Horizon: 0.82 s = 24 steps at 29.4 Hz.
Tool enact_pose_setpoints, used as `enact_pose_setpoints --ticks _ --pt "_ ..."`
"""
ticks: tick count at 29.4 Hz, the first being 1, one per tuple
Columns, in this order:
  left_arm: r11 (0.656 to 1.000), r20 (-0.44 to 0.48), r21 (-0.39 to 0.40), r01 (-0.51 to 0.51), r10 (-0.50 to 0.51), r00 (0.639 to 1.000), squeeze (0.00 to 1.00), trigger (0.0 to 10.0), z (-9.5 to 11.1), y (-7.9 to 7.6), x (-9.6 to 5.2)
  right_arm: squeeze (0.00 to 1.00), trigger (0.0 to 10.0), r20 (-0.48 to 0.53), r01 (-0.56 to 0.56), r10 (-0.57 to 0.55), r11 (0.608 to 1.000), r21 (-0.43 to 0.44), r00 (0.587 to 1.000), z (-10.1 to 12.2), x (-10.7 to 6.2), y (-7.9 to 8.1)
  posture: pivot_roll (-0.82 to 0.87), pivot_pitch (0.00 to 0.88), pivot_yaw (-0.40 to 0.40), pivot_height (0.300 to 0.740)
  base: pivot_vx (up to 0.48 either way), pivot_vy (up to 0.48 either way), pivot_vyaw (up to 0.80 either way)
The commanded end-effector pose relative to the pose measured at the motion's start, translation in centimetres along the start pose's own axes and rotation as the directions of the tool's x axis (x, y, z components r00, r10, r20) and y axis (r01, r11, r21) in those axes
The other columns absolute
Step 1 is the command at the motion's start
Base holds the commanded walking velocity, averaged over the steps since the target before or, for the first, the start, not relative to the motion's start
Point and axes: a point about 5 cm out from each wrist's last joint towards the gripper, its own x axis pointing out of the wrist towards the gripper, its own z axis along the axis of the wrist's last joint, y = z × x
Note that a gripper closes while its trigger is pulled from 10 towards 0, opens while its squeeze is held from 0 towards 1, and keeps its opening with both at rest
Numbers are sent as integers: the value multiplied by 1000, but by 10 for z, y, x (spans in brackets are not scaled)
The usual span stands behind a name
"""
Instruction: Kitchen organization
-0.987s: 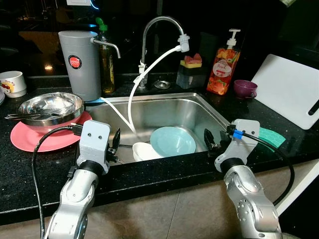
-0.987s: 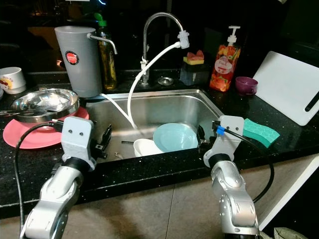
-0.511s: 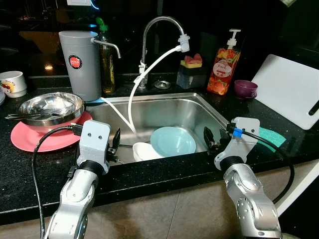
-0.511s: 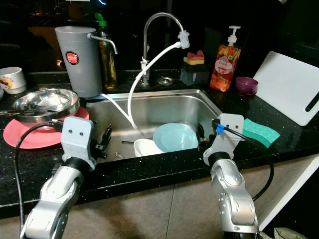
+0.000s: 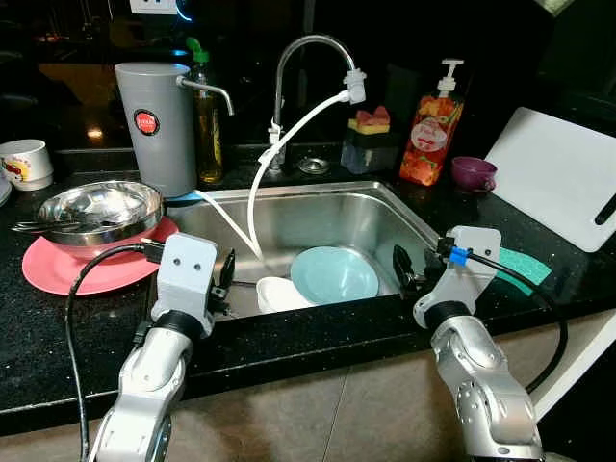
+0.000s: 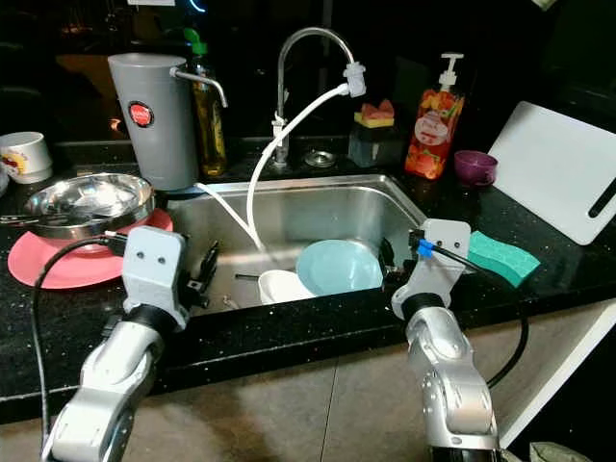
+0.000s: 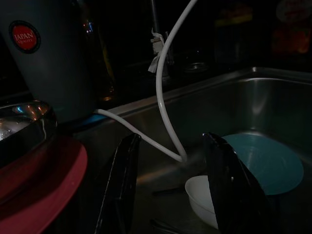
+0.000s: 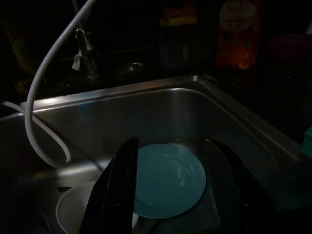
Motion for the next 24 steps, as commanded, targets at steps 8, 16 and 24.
enact_pose_setpoints --ticks 8,16,24 --pt "1000 2 -1 7 -7 1000 0 10000 -1 -1 1 0 10000 0 -2 2 1000 4 1000 -2 1 1 135 60 -60 740 0 0 0" --pt "1000 10 -1 12 -12 1000 0 10000 0 -3 2 0 10000 4 1 -1 1000 2 1000 -1 1 1 134 60 -63 740 0 0 0" --pt "1000 5 -1 17 -17 1000 0 10000 -2 -4 0 0 10000 9 3 -3 1000 1 1000 0 1 0 134 60 -63 740 0 0 0"
